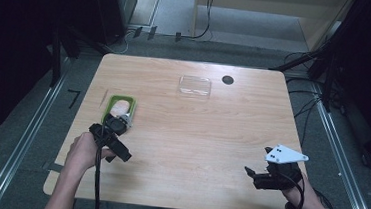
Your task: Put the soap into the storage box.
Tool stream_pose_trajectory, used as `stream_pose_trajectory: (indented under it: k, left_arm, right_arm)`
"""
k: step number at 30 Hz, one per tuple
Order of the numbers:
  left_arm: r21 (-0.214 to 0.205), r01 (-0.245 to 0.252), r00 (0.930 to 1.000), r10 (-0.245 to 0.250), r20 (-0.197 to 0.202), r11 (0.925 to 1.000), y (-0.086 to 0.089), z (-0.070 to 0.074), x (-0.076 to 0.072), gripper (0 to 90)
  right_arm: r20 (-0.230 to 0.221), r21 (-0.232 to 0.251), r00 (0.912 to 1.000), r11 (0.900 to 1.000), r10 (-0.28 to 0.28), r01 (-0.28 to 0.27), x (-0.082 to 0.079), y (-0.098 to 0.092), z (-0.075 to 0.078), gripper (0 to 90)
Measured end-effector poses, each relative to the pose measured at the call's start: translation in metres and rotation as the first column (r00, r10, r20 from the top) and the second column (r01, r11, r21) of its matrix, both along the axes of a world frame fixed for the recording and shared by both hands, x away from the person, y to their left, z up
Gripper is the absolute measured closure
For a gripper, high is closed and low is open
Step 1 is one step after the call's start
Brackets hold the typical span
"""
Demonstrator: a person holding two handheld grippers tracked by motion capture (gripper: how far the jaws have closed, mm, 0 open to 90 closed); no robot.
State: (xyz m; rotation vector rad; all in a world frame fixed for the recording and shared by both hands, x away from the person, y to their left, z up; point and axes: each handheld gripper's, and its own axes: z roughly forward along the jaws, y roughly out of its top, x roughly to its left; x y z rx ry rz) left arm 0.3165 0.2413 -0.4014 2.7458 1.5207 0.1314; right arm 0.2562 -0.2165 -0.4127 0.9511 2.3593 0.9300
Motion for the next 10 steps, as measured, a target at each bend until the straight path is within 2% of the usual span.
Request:
stream_pose_trajectory:
  k: [6, 9, 10]
  left_arm:
    - [-0.022, 0.004, 0.9998, -0.004, 0.019, 0.9997, 0.001, -0.005, -0.011, 0.6]
    - [-0.049, 0.004, 0.9994, -0.003, 0.036, 0.9988, 0.002, -0.012, -0.015, 0.0]
    - [-0.045, 0.008, 0.9991, -0.006, 0.043, 0.9990, 0.003, -0.014, -0.015, 0.0]
  right_arm:
    - [0.004, -0.001, 1.0000, 1.0000, 0.000, 0.000, 0.000, -0.001, 0.000, 13.4]
    - [0.000, 0.002, 1.0000, 1.0000, -0.007, 0.007, 0.000, -0.001, -0.001, 13.4]
    - [0.002, 0.003, 1.0000, 1.0000, -0.006, 0.006, 0.000, -0.002, -0.001, 13.4]
